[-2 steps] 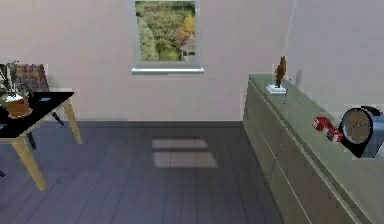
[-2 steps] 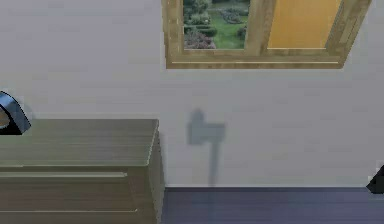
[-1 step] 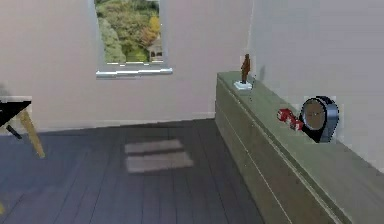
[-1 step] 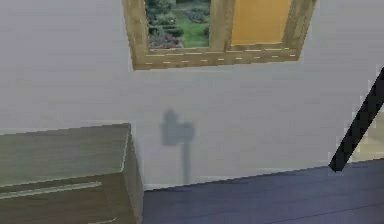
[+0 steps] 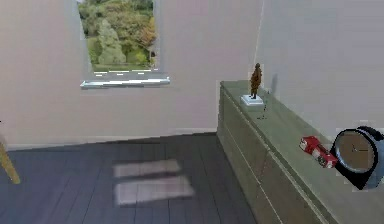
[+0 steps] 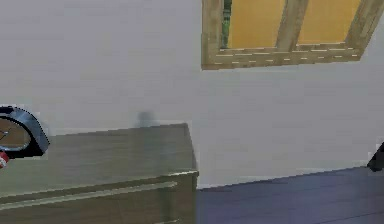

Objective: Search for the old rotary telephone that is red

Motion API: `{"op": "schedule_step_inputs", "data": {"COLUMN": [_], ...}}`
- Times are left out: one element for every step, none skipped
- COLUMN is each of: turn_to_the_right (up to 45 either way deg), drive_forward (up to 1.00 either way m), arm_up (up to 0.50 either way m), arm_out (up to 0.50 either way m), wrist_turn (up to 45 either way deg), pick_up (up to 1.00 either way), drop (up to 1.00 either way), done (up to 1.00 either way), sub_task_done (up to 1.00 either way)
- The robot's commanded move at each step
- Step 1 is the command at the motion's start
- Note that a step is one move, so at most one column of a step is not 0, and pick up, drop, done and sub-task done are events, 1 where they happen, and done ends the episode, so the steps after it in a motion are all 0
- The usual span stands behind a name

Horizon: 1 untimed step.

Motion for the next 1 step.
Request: {"op": "schedule_step_inputs", "data": {"turn_to_the_right": [33.0], "drive_forward": [0.00], "arm_up": [0.00], "arm_out": [0.00], "wrist_turn": [0.0], "pick_up": [0.00], "drop": [0.00], "done": [0.00], "sub_task_done": [0.00]}}
